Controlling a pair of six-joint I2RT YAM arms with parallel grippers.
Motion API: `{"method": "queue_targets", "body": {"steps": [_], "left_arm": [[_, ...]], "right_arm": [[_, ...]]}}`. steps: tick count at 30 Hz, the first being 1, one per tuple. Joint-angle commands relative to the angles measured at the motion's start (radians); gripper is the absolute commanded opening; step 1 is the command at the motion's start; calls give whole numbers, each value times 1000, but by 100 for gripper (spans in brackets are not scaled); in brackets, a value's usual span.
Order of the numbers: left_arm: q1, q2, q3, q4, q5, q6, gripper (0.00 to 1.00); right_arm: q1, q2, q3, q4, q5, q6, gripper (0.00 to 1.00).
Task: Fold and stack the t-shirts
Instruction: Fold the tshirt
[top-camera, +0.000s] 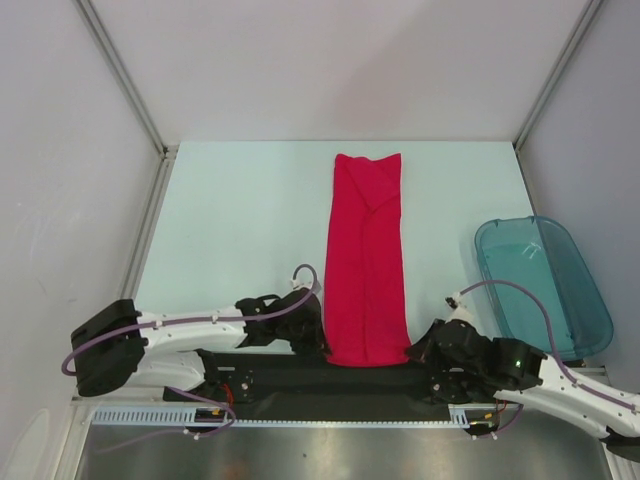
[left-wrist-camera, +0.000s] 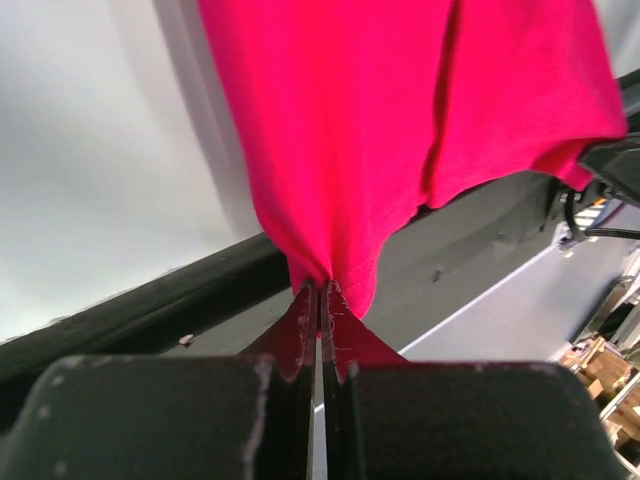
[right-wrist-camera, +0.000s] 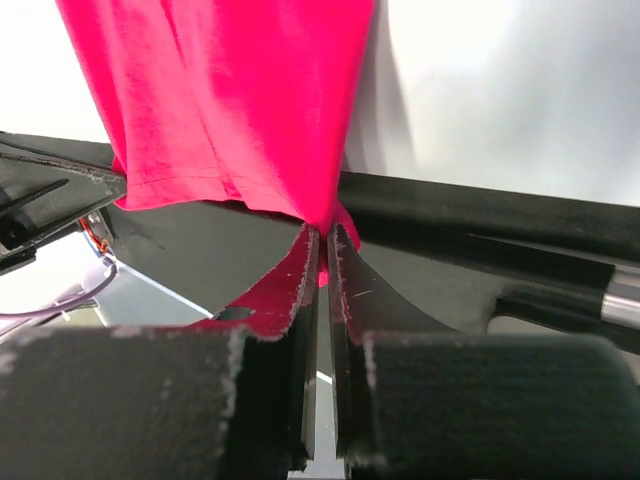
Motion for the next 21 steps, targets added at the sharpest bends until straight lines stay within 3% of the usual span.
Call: {"method": "queue_targets", "body": {"steps": [1,5,8,12,13,16,21], "left_arm": [[-10,-3,60,14,-8,-12,0],[19,6,132,-47,-40,34,0],[96,12,169,-38,-22,70,0],[220,43,249,-37,21,140,0],[240,55,272,-37,41,177,0],[315,130,380,-70,49,255,0],[438,294,532,-86,92,335,0]], "right_arm": [[4,19,7,70,13,-30,0],[-8,90,53,99,42,-71,0],[-100,177,130,136,37,-191,0],[-435,441,202,275,-225,-452,0],[-576,472,210,345,-357,-498,0],[-779,623,256,447,-514,-631,0],[-917,916,418,563,-652,-814,0]]}}
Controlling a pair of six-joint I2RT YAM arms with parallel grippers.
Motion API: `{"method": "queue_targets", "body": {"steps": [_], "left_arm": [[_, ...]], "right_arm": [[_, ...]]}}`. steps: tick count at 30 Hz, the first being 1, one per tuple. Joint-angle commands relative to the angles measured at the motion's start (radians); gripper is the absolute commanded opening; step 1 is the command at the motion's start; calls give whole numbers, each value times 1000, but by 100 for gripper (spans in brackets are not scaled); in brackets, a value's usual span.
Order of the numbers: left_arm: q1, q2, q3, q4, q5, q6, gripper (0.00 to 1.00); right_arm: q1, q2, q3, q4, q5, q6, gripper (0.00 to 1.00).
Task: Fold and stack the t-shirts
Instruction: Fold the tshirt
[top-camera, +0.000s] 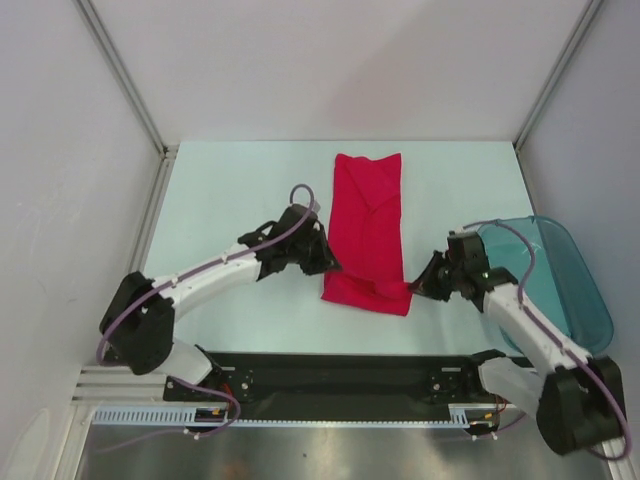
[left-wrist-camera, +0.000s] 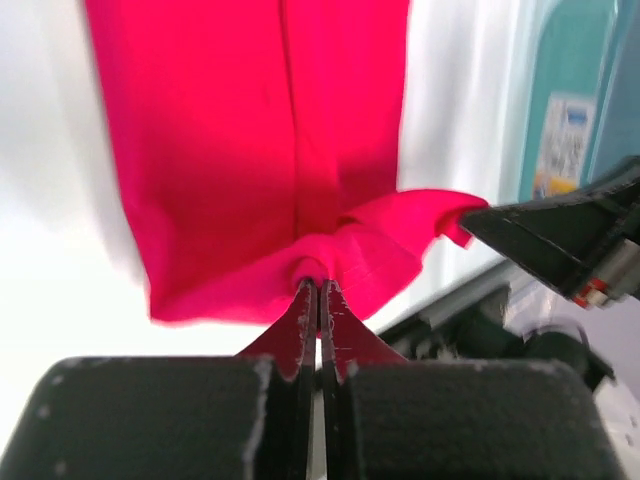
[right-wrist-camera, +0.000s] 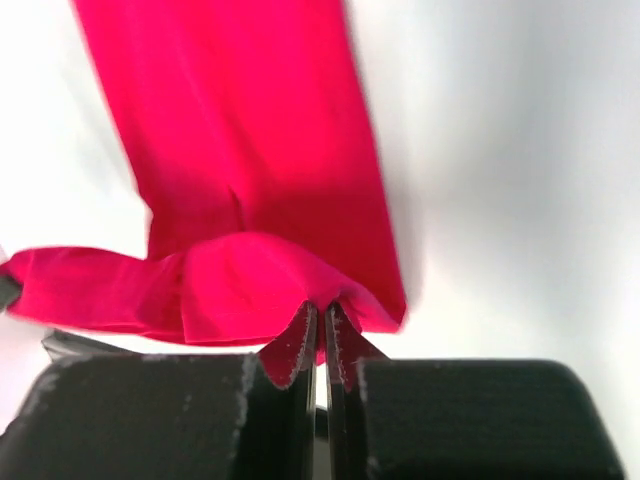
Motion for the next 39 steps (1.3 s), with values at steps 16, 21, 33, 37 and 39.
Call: {"method": "queue_targets", "body": {"steps": [16,21,33,37,39], "left_arm": [[305,453,451,-1,181,160,0],[328,538,526,-8,217,168,0],[348,624,605,-13,252,172,1],[365,615,606,-13,235,169,0],[371,624,619,-15,249,164,1]], "right_arm": [[-170,714,583,224,-265,-256,0],[-198,771,619,241,-284,-263,0],[-224,855,665,264,-303,-263,0],[-233,866,688,267,-301,-260,0],[-238,883,698,267,-306,-262,0]]}}
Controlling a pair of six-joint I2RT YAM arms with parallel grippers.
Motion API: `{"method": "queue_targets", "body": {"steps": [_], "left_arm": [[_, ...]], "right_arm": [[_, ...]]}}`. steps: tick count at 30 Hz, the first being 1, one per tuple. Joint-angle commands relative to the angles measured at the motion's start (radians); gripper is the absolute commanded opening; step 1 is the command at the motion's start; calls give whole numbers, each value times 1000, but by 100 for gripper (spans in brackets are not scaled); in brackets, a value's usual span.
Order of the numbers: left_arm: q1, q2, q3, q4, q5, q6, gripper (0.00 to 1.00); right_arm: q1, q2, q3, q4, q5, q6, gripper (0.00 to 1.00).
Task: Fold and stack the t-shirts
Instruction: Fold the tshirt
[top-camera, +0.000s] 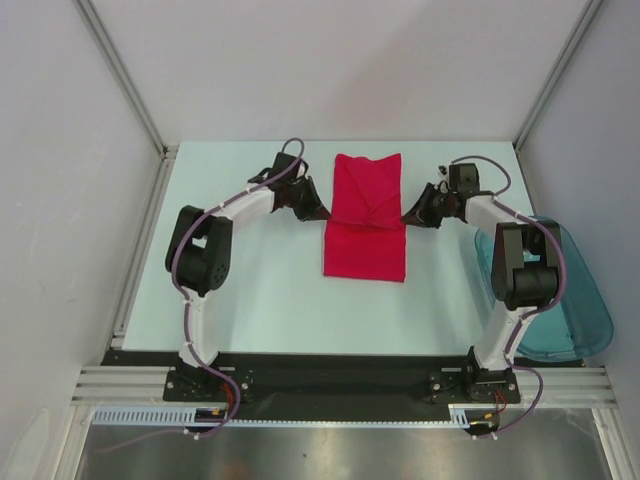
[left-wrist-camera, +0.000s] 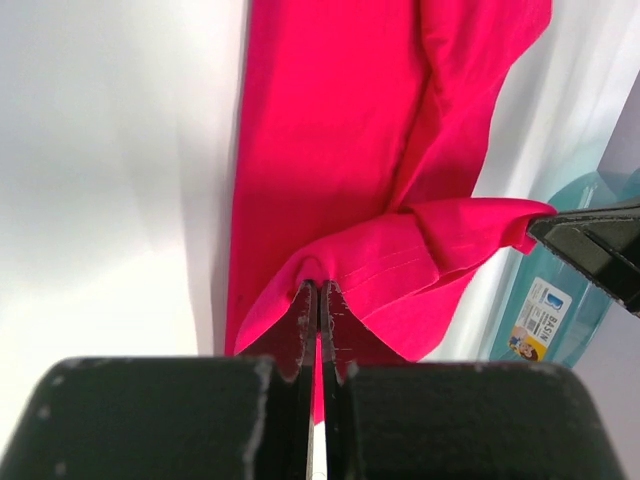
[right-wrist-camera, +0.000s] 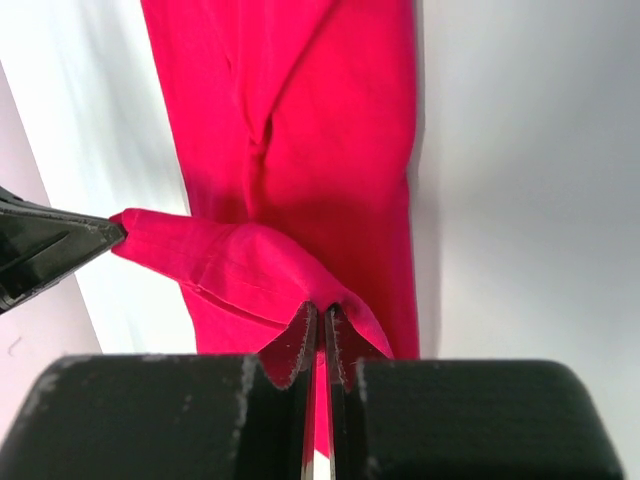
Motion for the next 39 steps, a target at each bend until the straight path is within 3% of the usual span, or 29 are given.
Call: {"method": "queue_targets", "body": {"steps": [1,16,20,23,24,28,32,35,39], "left_arm": [[25,0,64,13,21,20,0],[30,100,156,4,44,8,0],[36,132,199,-16,34,22,3],[44,137,225,-56,-3,51,18],[48,129,228,-70,-36,66,31],[54,54,241,-153,-157,150,55],[50,-110,105,-145,-215,195,60],[30,-209,-3,-104,-190,200,59],[-43,-240,-78,-16,-97,195,51]], "right_arm": [[-13,28,67,36,-17,-19,0],[-35,100,118,45,-29,-11,2],[-44,118,121,52,-43,-13,9],[-44,136,147,46,-40,-28,24],[-76,149,164,36,-37,-36,26],[-92,89,235,-107,134,-123,34],[-55,-47,186,-167,238,-159,40],[54,-164,80,-144,305,-150,43],[154,-221,-69,-37,336,-84,40]]}}
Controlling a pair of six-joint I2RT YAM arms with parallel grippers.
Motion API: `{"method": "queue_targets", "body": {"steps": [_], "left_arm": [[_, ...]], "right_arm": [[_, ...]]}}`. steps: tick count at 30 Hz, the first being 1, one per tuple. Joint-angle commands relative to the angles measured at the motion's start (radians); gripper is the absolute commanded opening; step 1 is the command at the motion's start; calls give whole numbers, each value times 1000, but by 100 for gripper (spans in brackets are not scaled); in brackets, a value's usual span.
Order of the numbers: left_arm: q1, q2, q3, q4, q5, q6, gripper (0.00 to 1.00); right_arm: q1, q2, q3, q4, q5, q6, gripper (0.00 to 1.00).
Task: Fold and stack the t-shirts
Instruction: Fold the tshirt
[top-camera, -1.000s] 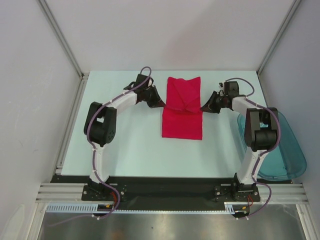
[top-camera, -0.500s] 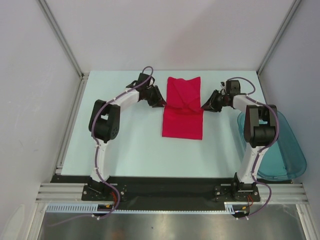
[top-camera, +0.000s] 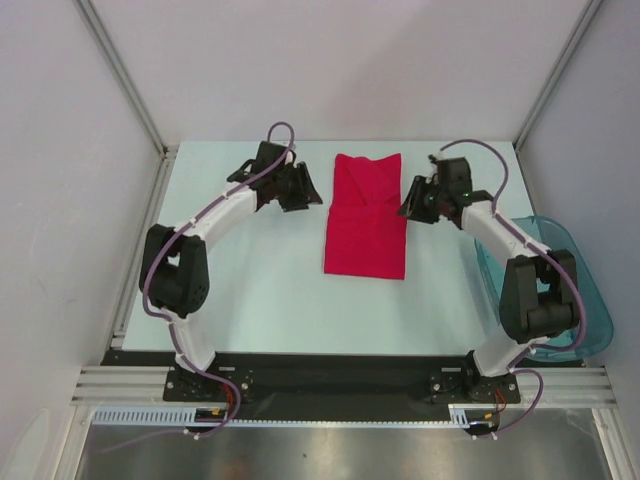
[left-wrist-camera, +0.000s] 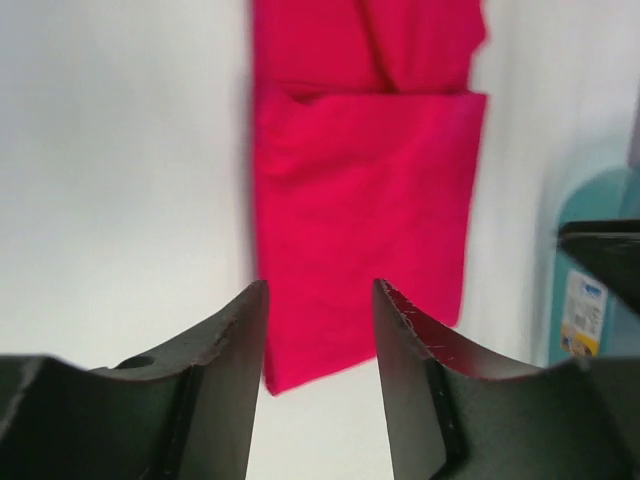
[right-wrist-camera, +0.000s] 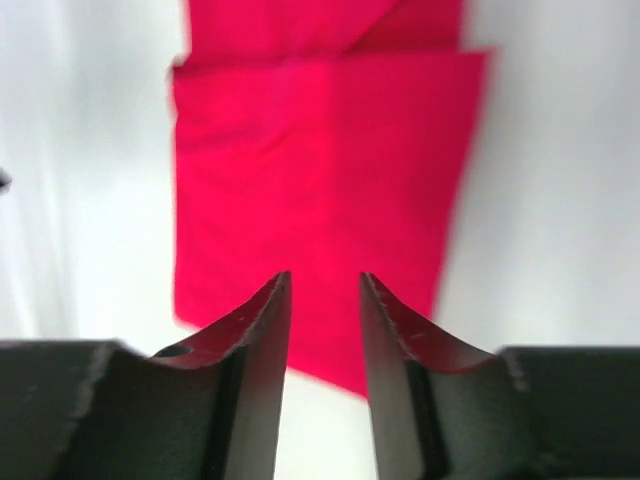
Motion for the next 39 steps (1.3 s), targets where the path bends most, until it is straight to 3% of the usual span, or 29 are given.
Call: {"method": "queue_targets", "body": {"steps": [1,4,8,12,16,17,19,23,31,39], "left_arm": [[-76,-19,-46,89,71,36,50],[-111,4,-40,117,103,42,50],[-108,46,9,105,53,92,64],[-98,151,142,58,34,149,65],[-93,253,251,57,149,136,53],[-95,267,254,87,169,125,42],[-95,296,239,144,224,83,35],[-92,360,248,207,264,42,34],[-23,503,342,244,298,-13,34],[33,583,399,241,315,-38,40]], "right_arm": [[72,-22,-87,86,76,35,37],[74,13,-92,103,103,23,37],[25,59,-84,124,59,-12,44],[-41,134,-64,167,-28,-44,48],[-76,206,-12,203,-104,-18,31],[-77,214,-12,218,-111,2,30],[-70,225,-15,267,-140,22,22],[-73,252,-32,351,-202,89,14],[-116,401,8,532,-304,201,12],[-161,538,155,468,-273,160,13]]}}
